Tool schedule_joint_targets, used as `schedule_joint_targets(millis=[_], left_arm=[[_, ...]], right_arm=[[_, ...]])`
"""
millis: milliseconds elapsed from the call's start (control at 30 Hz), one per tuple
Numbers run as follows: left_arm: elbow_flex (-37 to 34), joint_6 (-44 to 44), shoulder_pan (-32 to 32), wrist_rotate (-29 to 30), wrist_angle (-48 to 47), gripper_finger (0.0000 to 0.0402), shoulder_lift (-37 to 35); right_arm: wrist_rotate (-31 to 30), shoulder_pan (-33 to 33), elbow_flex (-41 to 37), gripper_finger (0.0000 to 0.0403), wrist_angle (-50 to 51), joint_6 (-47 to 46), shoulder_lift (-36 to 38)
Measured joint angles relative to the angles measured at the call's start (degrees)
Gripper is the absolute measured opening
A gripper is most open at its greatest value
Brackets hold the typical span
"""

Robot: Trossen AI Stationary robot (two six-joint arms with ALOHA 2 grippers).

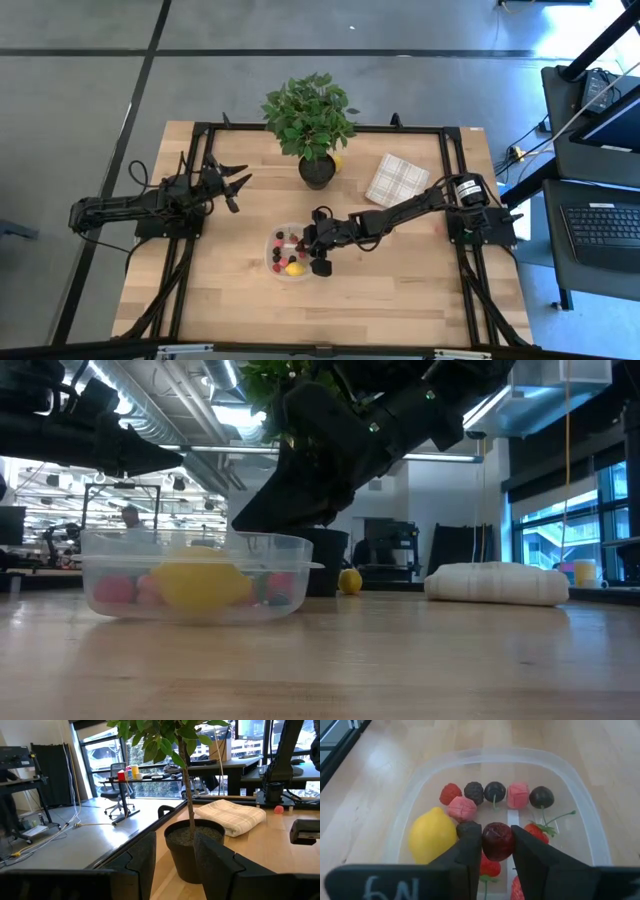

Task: Pick and placing Produce into tupperware
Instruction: Put the red cherry into the transparent bin, then put the pink peach into the transparent bin

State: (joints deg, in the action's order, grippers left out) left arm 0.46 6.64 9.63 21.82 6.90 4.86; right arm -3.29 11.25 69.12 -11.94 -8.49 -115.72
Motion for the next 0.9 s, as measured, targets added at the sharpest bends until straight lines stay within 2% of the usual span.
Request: schedule_joint_targets(millis=[567, 700, 900], left_arm=[[0.01, 0.02, -0.02, 0.00, 0.00, 0.0126, 0.00], [-0.02, 0.00, -0.01, -0.01, 0.00, 0.0126, -0.02], [-0.02, -0.22, 0.00, -0.02, -0.53, 0.0126, -0.02]], right_arm=[[0.00, 0.05, -0.01, 0.0158, 1.61, 0.11, 0.50], [-0.03, 0.07, -0.02, 0.0159, 9.17, -1.36, 4.59], [-0.10, 0.33, 0.01, 0.0159, 30.17, -10.50, 14.84]])
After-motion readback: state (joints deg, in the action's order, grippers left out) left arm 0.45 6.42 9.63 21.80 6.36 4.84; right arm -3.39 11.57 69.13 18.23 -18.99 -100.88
